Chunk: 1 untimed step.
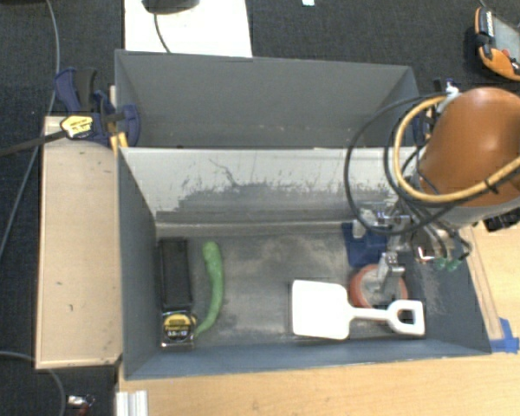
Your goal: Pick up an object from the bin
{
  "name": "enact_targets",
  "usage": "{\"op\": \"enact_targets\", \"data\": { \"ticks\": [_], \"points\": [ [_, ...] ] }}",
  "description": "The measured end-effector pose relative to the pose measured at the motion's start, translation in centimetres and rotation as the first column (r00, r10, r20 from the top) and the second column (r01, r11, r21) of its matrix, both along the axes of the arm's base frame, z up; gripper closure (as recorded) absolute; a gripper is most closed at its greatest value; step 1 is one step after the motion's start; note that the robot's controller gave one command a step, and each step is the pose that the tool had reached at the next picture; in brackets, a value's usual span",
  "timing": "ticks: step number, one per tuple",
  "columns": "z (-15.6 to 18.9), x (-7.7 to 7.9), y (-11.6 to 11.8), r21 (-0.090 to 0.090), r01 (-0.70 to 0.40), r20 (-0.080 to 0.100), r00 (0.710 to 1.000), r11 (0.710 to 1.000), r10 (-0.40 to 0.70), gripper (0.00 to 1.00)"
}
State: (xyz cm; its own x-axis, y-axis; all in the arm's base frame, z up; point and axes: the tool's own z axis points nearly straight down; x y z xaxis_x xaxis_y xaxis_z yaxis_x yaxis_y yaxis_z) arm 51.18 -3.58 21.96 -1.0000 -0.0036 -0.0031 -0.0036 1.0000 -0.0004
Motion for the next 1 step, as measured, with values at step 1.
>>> {"op": "enact_targets", "data": {
  "ticks": [1],
  "points": [
    [0.0,0.0,0.0,0.0,0.0,0.0,1.0,1.0,0.0,0.0]
  ]
}}
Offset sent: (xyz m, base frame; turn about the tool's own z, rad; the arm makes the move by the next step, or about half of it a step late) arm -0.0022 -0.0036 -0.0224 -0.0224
